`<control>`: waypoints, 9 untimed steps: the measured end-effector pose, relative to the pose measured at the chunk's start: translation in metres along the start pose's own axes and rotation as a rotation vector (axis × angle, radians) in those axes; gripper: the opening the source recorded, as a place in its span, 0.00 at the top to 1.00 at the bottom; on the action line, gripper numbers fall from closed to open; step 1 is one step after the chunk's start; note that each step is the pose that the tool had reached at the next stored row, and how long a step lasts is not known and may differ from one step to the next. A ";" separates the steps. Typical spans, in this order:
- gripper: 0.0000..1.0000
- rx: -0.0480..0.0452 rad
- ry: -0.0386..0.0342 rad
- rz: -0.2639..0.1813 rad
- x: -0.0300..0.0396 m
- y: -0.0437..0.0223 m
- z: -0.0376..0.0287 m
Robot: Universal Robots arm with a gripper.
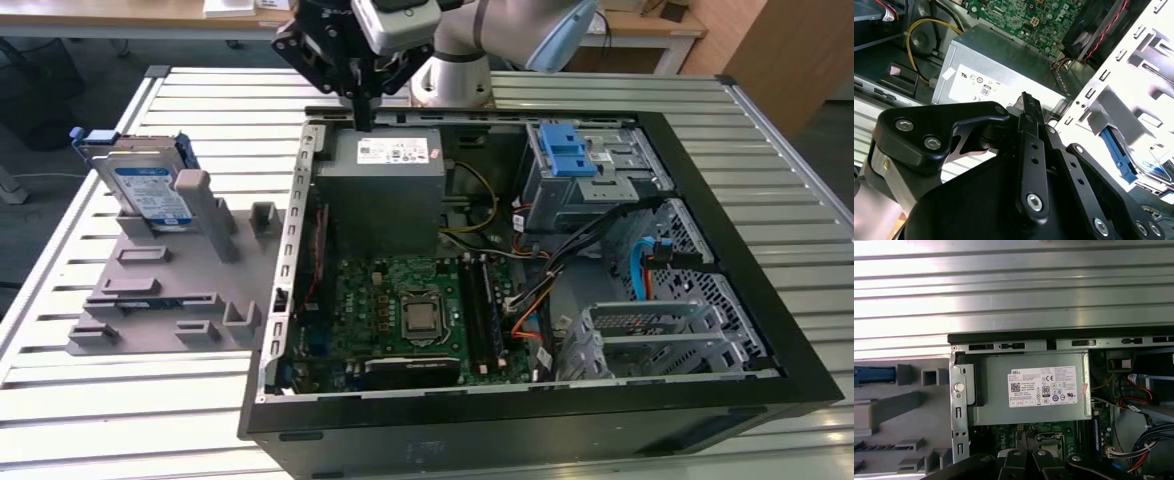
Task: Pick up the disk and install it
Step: 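Reach for the disk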
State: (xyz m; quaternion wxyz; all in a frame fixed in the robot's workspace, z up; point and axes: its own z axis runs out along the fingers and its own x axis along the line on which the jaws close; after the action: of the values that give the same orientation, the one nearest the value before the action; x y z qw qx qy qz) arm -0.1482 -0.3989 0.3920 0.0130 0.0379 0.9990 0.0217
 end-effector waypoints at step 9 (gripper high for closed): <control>0.89 0.0000 0.0000 0.000 0.0022 -0.0002 0.0001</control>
State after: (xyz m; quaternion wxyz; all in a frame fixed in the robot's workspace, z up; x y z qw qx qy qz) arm -0.1504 -0.3989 0.3918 0.0131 0.0379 0.9990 0.0217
